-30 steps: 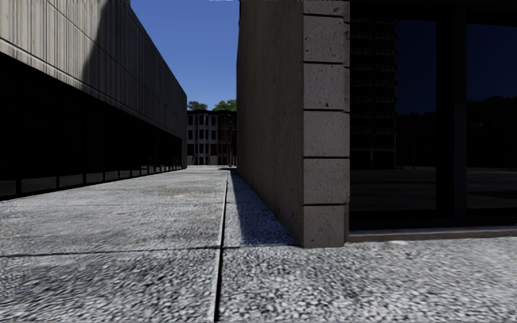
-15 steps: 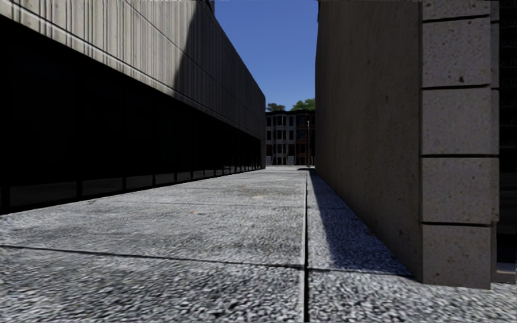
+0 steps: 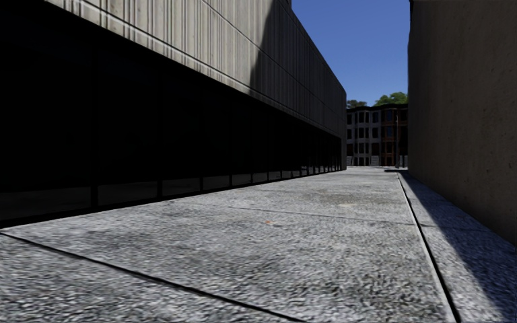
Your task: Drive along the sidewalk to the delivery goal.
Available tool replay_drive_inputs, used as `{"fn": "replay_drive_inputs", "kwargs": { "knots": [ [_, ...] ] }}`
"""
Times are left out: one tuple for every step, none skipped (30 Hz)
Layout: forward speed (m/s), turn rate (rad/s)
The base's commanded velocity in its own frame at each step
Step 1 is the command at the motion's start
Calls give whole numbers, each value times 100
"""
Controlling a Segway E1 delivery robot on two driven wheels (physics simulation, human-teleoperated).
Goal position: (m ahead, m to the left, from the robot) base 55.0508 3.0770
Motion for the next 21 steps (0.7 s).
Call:
{"fn": "replay_drive_inputs", "kwargs": {
  "knots": [
    [200, 0],
    [200, 0],
    [200, 0],
    [200, 0],
    [200, 0],
    [200, 0],
    [200, 0],
    [200, 0],
    [200, 0],
    [200, 0],
    [200, 0],
    [200, 0],
    [200, 0],
    [200, -16],
    [200, -16],
    [200, -35],
    [200, -44],
    [200, -46],
    [200, -46],
    [200, -47],
    [200, -47]
  ]
}}
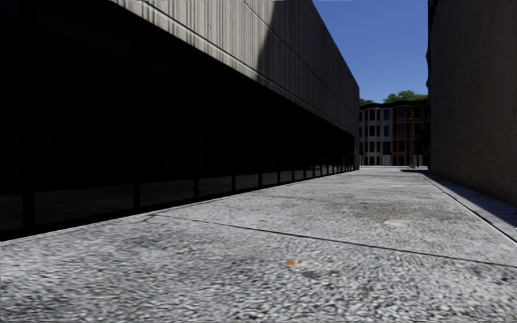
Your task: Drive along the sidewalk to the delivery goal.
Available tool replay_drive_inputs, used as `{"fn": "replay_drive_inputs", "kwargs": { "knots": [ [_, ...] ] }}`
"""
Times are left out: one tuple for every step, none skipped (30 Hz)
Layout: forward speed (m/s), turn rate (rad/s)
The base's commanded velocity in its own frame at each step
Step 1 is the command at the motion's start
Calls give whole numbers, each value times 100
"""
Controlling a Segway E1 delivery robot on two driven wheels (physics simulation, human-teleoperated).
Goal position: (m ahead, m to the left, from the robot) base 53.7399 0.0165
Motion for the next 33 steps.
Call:
{"fn": "replay_drive_inputs", "kwargs": {
  "knots": [
    [200, -47],
    [200, -47],
    [200, -47],
    [200, -47],
    [200, -47],
    [200, -47],
    [200, -47],
    [200, -47],
    [200, -47],
    [200, -47],
    [200, -47],
    [200, -47],
    [200, -47],
    [200, -47],
    [200, -47],
    [200, -47],
    [200, -47],
    [200, -47],
    [200, -43],
    [200, -43],
    [200, -41],
    [200, -40],
    [200, -40],
    [200, -40],
    [200, -40],
    [200, -40],
    [200, -40],
    [200, -38],
    [200, -20],
    [200, -3],
    [200, -3],
    [200, 0],
    [200, 0]
  ]
}}
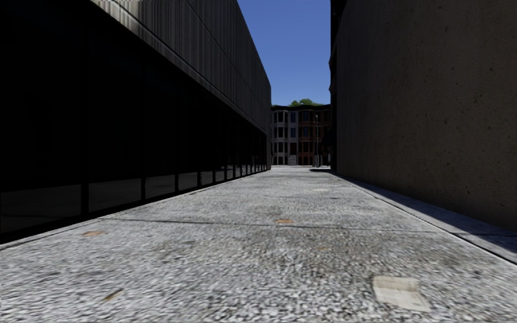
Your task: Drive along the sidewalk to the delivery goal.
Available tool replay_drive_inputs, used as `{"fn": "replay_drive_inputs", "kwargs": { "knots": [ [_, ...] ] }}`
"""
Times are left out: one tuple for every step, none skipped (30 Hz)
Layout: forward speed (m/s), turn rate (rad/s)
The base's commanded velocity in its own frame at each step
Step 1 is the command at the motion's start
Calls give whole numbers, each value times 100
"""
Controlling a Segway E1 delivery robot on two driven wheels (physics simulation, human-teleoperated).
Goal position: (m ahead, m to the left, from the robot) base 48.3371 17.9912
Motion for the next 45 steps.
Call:
{"fn": "replay_drive_inputs", "kwargs": {
  "knots": [
    [200, 0],
    [200, 0],
    [200, 0],
    [200, 0],
    [200, 0],
    [200, 0],
    [200, 0],
    [200, 0],
    [200, 0],
    [200, 0],
    [200, -14],
    [200, -14],
    [200, -24],
    [200, -27],
    [200, -22],
    [200, -22],
    [200, 0],
    [200, 0],
    [200, 0],
    [200, 0],
    [200, 0],
    [200, 0],
    [200, 0],
    [200, 0],
    [200, 0],
    [200, 0],
    [200, 0],
    [200, 0],
    [200, 0],
    [200, 0],
    [200, 0],
    [200, 0],
    [200, 0],
    [200, 0],
    [200, 0],
    [200, 0],
    [200, 0],
    [200, 0],
    [200, 0],
    [200, 0],
    [200, 0],
    [200, 0],
    [200, 0],
    [200, 0],
    [200, 0]
  ]
}}
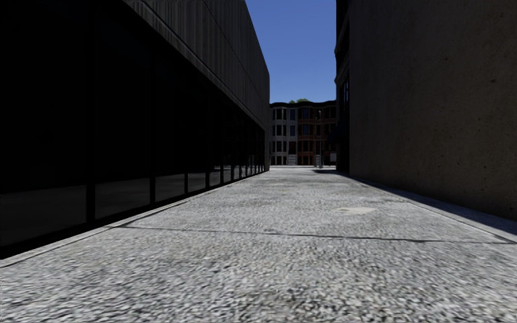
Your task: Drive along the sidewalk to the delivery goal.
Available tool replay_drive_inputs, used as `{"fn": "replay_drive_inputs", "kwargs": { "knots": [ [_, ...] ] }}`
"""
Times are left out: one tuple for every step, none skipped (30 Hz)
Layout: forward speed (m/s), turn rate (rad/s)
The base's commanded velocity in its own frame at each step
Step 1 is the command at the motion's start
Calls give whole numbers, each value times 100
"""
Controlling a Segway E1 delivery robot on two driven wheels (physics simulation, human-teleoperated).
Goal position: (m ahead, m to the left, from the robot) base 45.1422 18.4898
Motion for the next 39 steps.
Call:
{"fn": "replay_drive_inputs", "kwargs": {
  "knots": [
    [200, 0],
    [200, 0],
    [200, 0],
    [200, 0],
    [200, 0],
    [200, 0],
    [200, 0],
    [200, 0],
    [200, 0],
    [200, 0],
    [200, 0],
    [200, 0],
    [200, 0],
    [200, 0],
    [200, 0],
    [200, 0],
    [200, 0],
    [200, 0],
    [200, 0],
    [200, 0],
    [200, 0],
    [200, 0],
    [200, 0],
    [200, 0],
    [200, 0],
    [200, 0],
    [200, 0],
    [200, 0],
    [200, 0],
    [200, 0],
    [200, 0],
    [200, 0],
    [200, 0],
    [200, 0],
    [200, 0],
    [200, 0],
    [200, 0],
    [200, 0],
    [200, 0]
  ]
}}
